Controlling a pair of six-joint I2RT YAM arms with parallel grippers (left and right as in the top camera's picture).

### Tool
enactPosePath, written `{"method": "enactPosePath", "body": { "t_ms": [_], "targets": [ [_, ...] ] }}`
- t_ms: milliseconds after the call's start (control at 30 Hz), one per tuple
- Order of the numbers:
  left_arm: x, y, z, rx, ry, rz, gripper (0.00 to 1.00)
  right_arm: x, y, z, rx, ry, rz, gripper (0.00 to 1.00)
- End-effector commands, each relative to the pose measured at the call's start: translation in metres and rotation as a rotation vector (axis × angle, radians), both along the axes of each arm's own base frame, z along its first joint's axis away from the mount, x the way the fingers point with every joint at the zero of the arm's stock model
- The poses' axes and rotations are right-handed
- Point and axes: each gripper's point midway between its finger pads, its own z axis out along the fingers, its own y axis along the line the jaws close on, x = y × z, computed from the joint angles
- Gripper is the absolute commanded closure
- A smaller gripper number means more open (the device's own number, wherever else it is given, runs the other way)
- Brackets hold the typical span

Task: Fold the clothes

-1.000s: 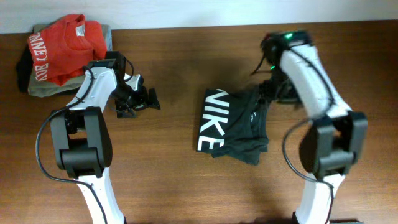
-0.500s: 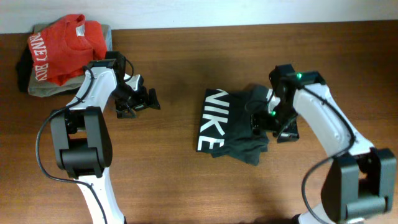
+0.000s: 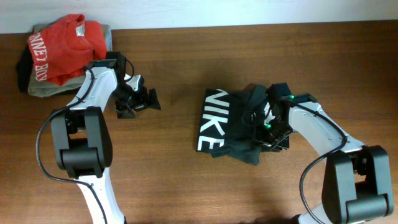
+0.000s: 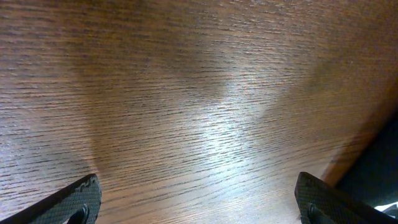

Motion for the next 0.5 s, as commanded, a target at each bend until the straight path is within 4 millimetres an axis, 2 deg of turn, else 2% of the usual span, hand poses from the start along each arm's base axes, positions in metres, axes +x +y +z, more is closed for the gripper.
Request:
{"method": "enactPosePath", "body": {
  "t_ms": [0,33,67,100,267,300,333,367,400,467],
  "targets": [
    [0.000,-0.001,0.006,0.007,-0.014,0.000,0.01,0.002,-0.018,-0.002,-0.110,-0.007,-0.047,0.96],
    [0.000,-0.001,0.006,0.007,-0.014,0.000,0.01,0.000,-0.022,0.004,-0.121,0.015,-0.055,0.96],
    [0.000,-0.001,0.006,0.007,-0.014,-0.001,0.01,-0.005,-0.041,0.018,-0.190,0.059,-0.074,0.96],
    [0.000,-0.001,0.006,0.007,-0.014,-0.001,0.01,-0.010,-0.060,0.017,-0.256,0.080,-0.098,0.94],
    [0.000,-0.001,0.006,0.007,-0.015,0.000,0.01,-0.023,-0.060,-0.018,-0.253,0.100,-0.195,0.90],
    [0.000,-0.001,0.006,0.007,-0.015,0.000,0.01,-0.025,-0.060,-0.022,-0.256,0.102,-0.205,0.84],
    [0.000,-0.001,0.006,0.007,-0.015,-0.001,0.01,-0.027,-0.061,-0.025,-0.257,0.104,-0.205,0.71],
    [0.000,-0.001,0.006,0.007,-0.014,0.000,0.01,-0.028,-0.062,-0.025,-0.265,0.107,-0.205,0.64],
    [0.000,-0.001,0.006,0.007,-0.014,-0.001,0.01,-0.030,-0.062,-0.025,-0.266,0.113,-0.207,0.65],
    [0.000,-0.001,0.006,0.007,-0.014,-0.001,0.01,-0.034,-0.065,-0.024,-0.289,0.136,-0.244,0.77]
  ]
}}
